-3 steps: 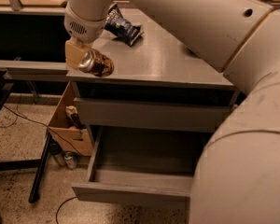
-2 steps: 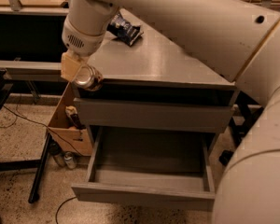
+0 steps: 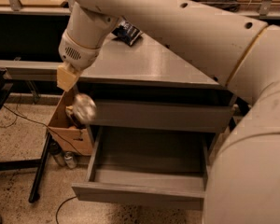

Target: Place orange can into middle drawer

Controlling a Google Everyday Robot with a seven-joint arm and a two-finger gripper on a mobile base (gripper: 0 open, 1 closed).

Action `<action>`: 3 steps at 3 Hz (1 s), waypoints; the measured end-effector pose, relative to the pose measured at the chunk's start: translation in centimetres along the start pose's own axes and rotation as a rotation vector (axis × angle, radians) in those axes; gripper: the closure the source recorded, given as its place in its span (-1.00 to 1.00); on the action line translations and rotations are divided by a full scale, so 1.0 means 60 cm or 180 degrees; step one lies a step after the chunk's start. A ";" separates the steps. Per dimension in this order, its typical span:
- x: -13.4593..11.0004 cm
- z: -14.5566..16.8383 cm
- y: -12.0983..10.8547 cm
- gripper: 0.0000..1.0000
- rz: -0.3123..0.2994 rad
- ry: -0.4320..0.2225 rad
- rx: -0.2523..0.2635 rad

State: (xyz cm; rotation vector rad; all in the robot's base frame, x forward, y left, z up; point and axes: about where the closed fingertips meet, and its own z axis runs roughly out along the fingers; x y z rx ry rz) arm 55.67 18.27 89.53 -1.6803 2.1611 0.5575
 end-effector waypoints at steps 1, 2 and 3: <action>0.005 0.029 -0.015 1.00 -0.0068 0.0051 -0.0346; 0.008 0.075 -0.058 1.00 -0.0161 0.0132 -0.0609; 0.003 0.124 -0.114 1.00 -0.0225 0.0125 -0.0690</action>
Offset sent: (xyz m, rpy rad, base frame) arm 0.0726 0.0158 -0.0793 -0.0014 0.2176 0.2207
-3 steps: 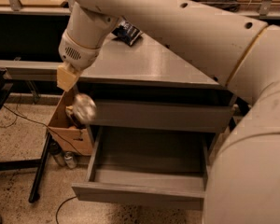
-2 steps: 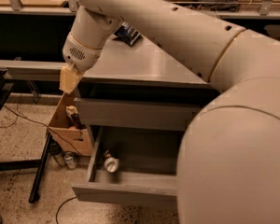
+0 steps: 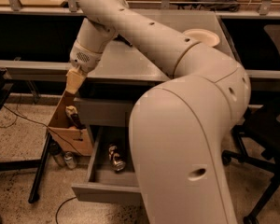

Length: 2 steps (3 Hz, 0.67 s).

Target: Place orange can into middle drawer

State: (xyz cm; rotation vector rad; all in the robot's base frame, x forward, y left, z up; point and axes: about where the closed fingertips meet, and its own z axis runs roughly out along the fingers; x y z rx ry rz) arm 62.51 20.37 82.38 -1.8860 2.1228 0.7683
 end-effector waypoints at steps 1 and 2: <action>-0.001 0.021 -0.038 1.00 -0.0012 -0.0034 0.0001; 0.004 0.014 -0.048 1.00 0.0112 -0.0061 0.0160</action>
Offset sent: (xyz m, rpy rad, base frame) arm 0.0156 -0.0166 -0.0072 -0.0317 -0.0529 -0.1498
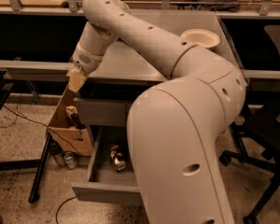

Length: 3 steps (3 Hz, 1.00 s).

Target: Place orange can into middle drawer

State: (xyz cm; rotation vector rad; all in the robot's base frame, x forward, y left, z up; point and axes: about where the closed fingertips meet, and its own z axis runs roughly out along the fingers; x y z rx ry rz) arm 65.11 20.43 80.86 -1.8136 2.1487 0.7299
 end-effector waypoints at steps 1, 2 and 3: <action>0.005 -0.002 0.020 1.00 0.0143 -0.0004 0.0117; 0.015 -0.012 0.039 1.00 0.0246 0.0020 0.0235; 0.030 -0.040 0.052 1.00 0.0383 0.0032 0.0471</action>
Offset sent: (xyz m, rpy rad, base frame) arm -0.0358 -0.0210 0.0186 -0.0520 -0.0481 -0.1595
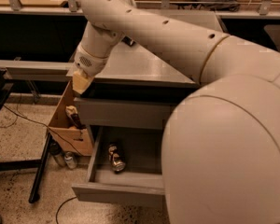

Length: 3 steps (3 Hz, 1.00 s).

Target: Place orange can into middle drawer

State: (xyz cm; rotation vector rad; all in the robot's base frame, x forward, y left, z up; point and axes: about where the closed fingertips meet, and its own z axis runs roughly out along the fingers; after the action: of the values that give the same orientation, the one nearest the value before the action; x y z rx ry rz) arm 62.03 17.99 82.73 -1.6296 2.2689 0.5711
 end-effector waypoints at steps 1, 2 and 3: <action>0.017 -0.036 0.004 1.00 0.0148 -0.0018 0.0298; 0.030 -0.069 0.001 1.00 0.0297 -0.0074 0.0577; 0.031 -0.073 0.002 0.69 0.0318 -0.0082 0.0606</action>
Offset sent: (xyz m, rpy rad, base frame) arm -0.0062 -0.0590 0.0495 -0.0437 -0.1883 -0.2803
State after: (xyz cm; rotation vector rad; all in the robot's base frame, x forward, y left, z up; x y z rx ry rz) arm 61.31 14.42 85.77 -1.4179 2.3172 0.3824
